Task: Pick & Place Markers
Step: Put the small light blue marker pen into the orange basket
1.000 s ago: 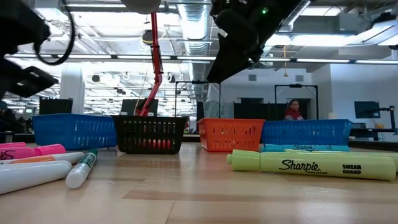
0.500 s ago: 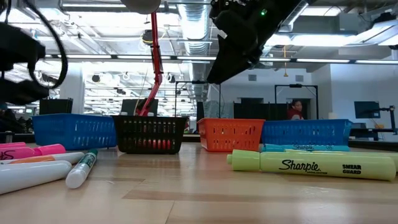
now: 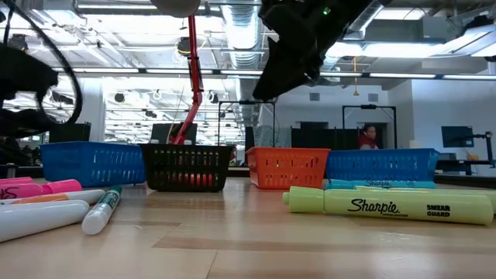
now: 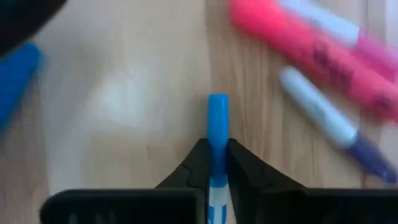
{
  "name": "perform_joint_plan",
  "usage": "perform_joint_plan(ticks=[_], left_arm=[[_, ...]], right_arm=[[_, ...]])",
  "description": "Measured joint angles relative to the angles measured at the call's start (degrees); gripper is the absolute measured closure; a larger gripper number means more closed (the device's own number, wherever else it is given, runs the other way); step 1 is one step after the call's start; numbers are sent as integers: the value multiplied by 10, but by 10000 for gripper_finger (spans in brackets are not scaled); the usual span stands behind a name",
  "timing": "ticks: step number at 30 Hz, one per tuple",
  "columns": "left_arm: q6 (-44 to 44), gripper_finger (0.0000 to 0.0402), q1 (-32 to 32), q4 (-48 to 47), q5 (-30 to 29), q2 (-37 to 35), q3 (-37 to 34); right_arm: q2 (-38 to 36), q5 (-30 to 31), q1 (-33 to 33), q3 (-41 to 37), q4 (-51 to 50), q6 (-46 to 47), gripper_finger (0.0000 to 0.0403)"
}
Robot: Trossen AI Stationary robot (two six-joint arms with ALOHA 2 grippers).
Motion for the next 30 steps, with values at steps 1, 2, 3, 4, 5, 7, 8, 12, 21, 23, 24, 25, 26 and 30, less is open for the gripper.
perform_joint_plan(ticks=[1, 2, 3, 4, 5, 7, 8, 12, 21, 23, 24, 25, 26, 30], left_arm=[[-10, 375, 1, 7, -18, -19, 1], [-15, 374, 1, 21, -36, -37, 3], [-17, 372, 1, 34, -55, -52, 7], [-12, 369, 1, 42, -76, -70, 9], [3, 368, 0, 49, -102, -88, 11], [51, 369, 1, 91, -155, -117, 17], [81, 371, 1, 115, -183, -135, 19], [199, 371, 1, 192, -274, -174, 19], [476, 368, 32, 467, -314, -135, 19], [493, 365, 51, 507, -295, -111, 19], [493, 364, 58, 515, -285, -100, 19], [493, 364, 64, 523, -276, -90, 19], [492, 364, 71, 536, -268, -78, 19], [491, 366, 94, 570, -261, -42, 19]], right_arm=[[0, 0, 0, 0, 10, -2, 224], [0, 0, 0, 0, 22, -12, 225], [0, 0, 0, 0, 36, -24, 225], [3, -2, 0, 0, 55, -38, 226], [6, -10, 0, 0, 77, -51, 227], [7, -35, 0, -4, 110, -74, 227], [7, -54, 0, -8, 136, -85, 227], [7, -112, 0, -30, 216, -117, 228], [50, -154, 0, -27, 356, -138, 229], [72, -169, 0, -28, 402, -163, 230], [88, -169, 1, -24, 431, -177, 231], [96, -167, 2, -24, 446, -193, 232], [103, -162, 4, -25, 457, -206, 233], [129, -161, 4, -10, 512, -210, 237]])
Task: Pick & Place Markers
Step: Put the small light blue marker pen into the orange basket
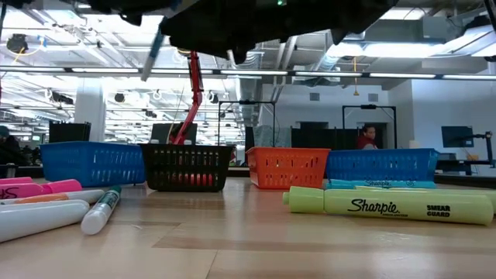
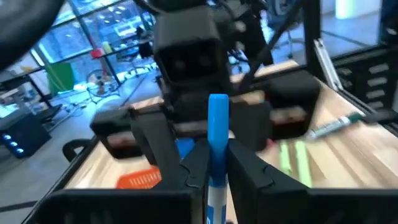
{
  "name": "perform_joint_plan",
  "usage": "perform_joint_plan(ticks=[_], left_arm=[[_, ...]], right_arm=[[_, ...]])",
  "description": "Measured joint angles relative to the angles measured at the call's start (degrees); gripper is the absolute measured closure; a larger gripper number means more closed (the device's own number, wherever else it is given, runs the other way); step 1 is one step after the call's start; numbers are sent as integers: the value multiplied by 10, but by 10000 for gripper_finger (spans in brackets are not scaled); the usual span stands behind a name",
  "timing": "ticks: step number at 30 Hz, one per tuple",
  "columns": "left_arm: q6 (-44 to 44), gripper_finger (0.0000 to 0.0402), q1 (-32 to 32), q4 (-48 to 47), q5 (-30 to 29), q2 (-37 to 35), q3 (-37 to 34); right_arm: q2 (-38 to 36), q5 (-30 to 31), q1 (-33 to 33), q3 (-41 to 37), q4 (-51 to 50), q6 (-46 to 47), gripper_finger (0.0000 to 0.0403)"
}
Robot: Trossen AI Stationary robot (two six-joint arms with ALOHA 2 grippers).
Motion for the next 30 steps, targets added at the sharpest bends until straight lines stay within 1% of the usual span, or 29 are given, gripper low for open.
perform_joint_plan(ticks=[6, 9, 12, 17, 19, 23, 25, 27, 28, 30], left_arm=[[0, 361, 13, 22, 15, 24, 0], [0, 363, 13, 25, 13, 26, 0], [0, 362, 13, 34, 13, 25, 0], [-1, 349, 13, 41, 10, 25, 0], [-3, 344, 14, 42, 8, 25, 0], [-3, 330, 13, 41, -5, 25, 0], [-2, 322, 12, 41, -18, 25, 0], [-3, 313, 13, 41, -22, 25, 0], [-4, 309, 13, 41, -23, 25, -1], [-5, 300, 13, 41, -25, 25, -6]], right_arm=[[11, 2, -5, 6, 12, 0, 237], [11, 2, -5, 6, 10, 0, 247], [11, 1, -5, 6, 10, 0, 277], [11, -2, -4, 6, 8, 6, 353], [11, -2, -4, 6, 7, 7, 376], [11, 2, 1, 6, 7, 10, 378], [10, 5, 1, 6, 4, 12, 366], [8, 32, 3, 6, -12, 22, 351], [1, 51, 5, 6, -35, 22, 348], [-17, 90, 5, 6, -85, 20, 353]])
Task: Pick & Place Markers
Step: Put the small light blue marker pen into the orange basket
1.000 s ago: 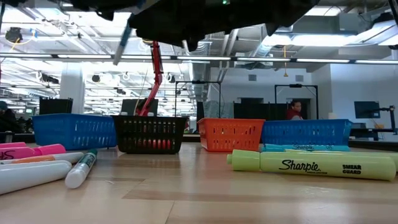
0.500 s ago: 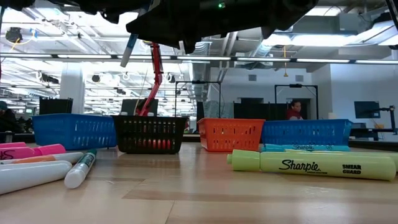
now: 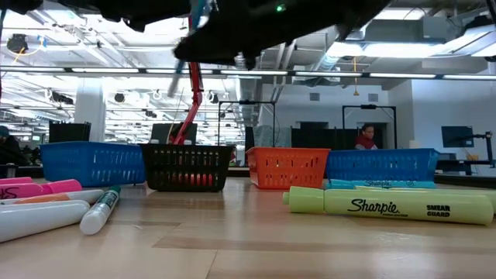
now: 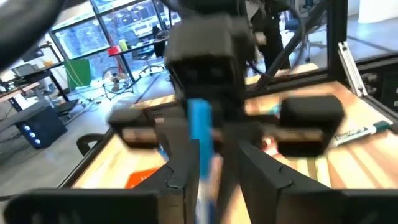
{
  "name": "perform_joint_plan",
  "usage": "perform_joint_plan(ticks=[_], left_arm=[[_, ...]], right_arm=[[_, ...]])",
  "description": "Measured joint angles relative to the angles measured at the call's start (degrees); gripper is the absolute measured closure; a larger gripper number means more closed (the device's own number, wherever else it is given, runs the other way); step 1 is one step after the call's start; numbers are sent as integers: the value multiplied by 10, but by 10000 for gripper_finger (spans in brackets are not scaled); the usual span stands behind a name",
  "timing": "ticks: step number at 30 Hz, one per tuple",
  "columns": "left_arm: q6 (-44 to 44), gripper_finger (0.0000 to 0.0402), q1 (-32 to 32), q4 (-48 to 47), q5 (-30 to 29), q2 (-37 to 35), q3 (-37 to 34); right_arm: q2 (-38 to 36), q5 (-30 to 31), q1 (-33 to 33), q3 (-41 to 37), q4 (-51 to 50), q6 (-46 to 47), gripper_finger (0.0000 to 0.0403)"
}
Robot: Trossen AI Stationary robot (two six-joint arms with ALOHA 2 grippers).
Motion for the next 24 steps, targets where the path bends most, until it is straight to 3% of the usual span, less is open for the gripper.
perform_joint_plan(ticks=[5, 12, 15, 20, 24], left_arm=[[-2, 286, 0, -2, -16, 0, -10], [-31, 286, 0, -3, -15, 0, -11], [-32, 285, 0, -4, -14, 0, -11], [-32, 285, 0, -3, -14, 0, -11], [-32, 285, 0, 0, -14, 0, -10]], right_arm=[[-90, 84, 4, 0, -177, 43, 378], [-167, 167, -8, -19, -452, 289, 359], [-154, 152, -22, -40, -488, 340, 360], [-121, 83, -41, -46, -479, 340, 368], [-111, 29, -61, -41, -478, 332, 334]])
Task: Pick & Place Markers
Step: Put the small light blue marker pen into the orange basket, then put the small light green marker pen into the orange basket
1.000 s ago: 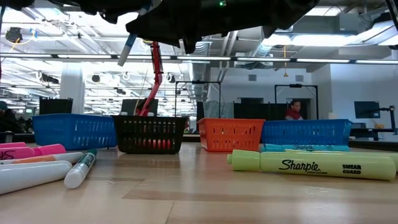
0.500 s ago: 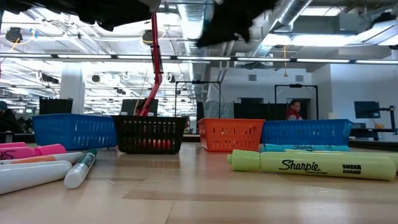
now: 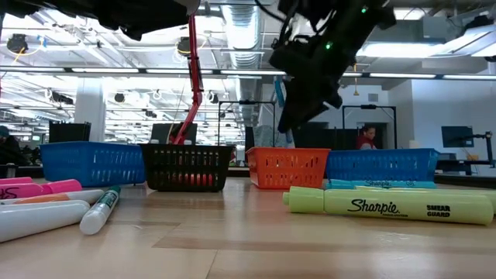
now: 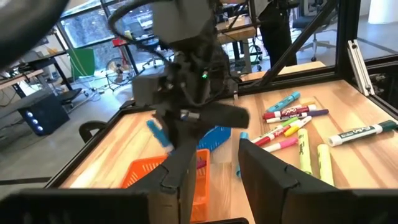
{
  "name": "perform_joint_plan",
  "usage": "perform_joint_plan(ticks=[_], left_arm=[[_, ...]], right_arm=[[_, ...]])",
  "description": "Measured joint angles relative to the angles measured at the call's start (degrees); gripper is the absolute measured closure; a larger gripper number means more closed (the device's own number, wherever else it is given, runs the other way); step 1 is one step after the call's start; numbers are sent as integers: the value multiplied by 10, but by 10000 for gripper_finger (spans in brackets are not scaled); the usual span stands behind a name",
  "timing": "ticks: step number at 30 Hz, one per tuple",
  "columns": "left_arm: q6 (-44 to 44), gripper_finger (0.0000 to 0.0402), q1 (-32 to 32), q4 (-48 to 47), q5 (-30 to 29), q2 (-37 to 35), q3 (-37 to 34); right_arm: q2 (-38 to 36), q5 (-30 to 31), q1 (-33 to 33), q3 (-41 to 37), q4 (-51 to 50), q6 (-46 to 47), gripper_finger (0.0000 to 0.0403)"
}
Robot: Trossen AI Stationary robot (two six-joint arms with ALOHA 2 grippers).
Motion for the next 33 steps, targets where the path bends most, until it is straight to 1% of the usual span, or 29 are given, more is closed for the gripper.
perform_joint_plan(ticks=[3, 8, 10, 12, 14, 16, 19, 24, 26, 28, 33], left_arm=[[0, 284, 0, 0, 0, 0, 0], [0, 285, 0, 0, 0, 0, 0], [0, 286, 0, 0, 0, 0, 0], [0, 285, 0, 0, 0, 0, 0], [0, 285, 0, 0, 0, 0, 0], [0, 284, 0, -1, 0, 0, 0], [0, 284, -1, -4, 0, 0, 0], [-32, 284, -1, -6, 0, 0, 0], [-44, 284, -1, -6, 0, 0, 0], [-45, 284, -1, -6, 0, 0, 0], [-45, 284, -1, -6, 0, 0, 0]], right_arm=[[3, 3, -6, 0, -5, -34, 295], [-12, 1, -1, 22, -21, -52, 230], [-23, 1, 6, 44, -60, -52, 210], [-35, -3, 18, 69, -121, -50, 195], [-45, -30, 31, 95, -182, -30, 184], [-54, -71, 47, 112, -233, 10, 179], [-58, -121, 82, 115, -285, 94, 178], [-30, -163, 153, 114, -386, 276, 186], [-17, -201, 176, 113, -415, 330, 190], [-10, -239, 187, 113, -433, 336, 194], [3, -261, 189, 103, -430, 345, 200]])
